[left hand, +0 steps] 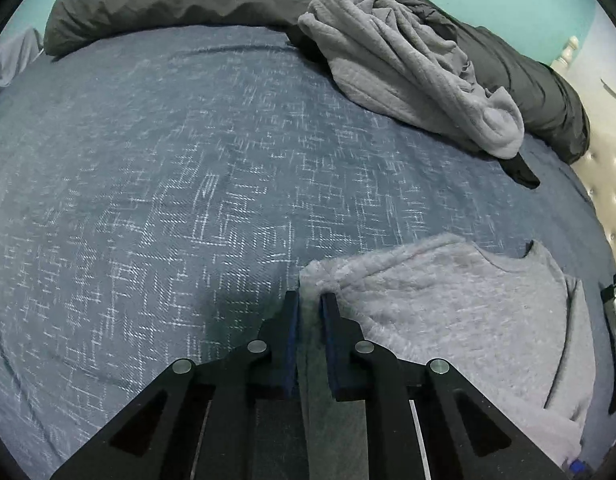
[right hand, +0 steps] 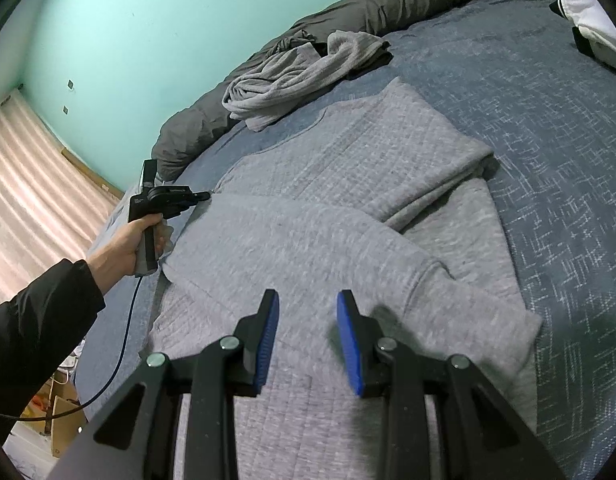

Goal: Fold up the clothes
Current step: 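Open the left tool and release the folded side, then smooth the folded sweatshirt near the hem with both tools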

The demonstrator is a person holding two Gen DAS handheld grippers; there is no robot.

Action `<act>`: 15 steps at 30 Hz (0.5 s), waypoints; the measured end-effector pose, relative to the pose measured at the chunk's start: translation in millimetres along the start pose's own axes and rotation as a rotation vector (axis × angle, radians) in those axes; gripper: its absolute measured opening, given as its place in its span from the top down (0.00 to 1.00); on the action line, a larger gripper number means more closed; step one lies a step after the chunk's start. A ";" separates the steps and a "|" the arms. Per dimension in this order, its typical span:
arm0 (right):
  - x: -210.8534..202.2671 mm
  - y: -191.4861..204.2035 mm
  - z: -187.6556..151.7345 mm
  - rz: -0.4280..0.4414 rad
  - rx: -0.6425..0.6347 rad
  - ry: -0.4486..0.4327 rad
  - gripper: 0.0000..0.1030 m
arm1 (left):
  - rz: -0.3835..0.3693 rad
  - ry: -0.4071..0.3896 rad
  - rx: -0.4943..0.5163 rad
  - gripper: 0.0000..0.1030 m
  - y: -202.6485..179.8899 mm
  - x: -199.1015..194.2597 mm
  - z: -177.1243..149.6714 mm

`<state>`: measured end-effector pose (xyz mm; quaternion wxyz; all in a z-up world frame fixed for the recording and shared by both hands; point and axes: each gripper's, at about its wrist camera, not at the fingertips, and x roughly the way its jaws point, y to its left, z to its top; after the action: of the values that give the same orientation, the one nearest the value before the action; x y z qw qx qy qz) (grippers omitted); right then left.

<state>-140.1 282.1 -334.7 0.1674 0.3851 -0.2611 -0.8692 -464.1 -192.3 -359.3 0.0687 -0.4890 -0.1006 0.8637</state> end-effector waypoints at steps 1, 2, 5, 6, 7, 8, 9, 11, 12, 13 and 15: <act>0.0 -0.4 0.0 0.000 0.002 0.001 0.71 | 0.001 -0.002 -0.007 0.86 0.8 -2.5 0.3; -0.2 -0.2 0.1 -0.001 0.002 0.001 0.71 | 0.003 -0.004 -0.014 0.86 1.6 -5.3 0.5; -2.5 -0.2 0.9 -0.003 0.000 -0.004 0.71 | 0.007 -0.026 -0.042 0.83 6.2 -20.2 -0.6; -4.2 0.7 1.8 -0.005 -0.003 -0.008 0.71 | 0.006 -0.028 -0.049 0.82 8.7 -28.0 -3.5; -6.1 1.5 2.7 -0.007 -0.006 -0.012 0.71 | 0.003 -0.029 -0.057 0.82 11.3 -36.0 -6.7; -8.5 1.9 3.6 -0.010 -0.007 -0.016 0.71 | 0.001 -0.029 -0.064 0.80 13.9 -44.0 -9.9; -10.3 1.9 4.5 -0.015 -0.005 -0.018 0.71 | -0.004 -0.026 -0.055 0.76 13.8 -52.6 -15.6; -15.2 0.9 5.1 -0.027 0.002 -0.021 0.71 | -0.014 -0.020 -0.030 0.73 12.4 -71.2 -30.6; -18.1 -0.4 5.7 -0.040 0.008 -0.024 0.70 | -0.017 -0.019 -0.016 0.72 11.4 -81.3 -39.9; -21.0 -1.6 6.3 -0.054 0.014 -0.028 0.69 | -0.030 -0.018 -0.012 0.71 10.0 -88.6 -49.1; -27.4 -6.1 9.6 -0.075 0.031 -0.040 0.68 | -0.061 -0.016 -0.005 0.70 7.0 -102.3 -67.5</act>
<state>-130.2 303.6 -316.8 0.1234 0.3799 -0.2630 -0.8782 -353.9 -214.2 -309.9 0.0930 -0.4789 -0.1179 0.8649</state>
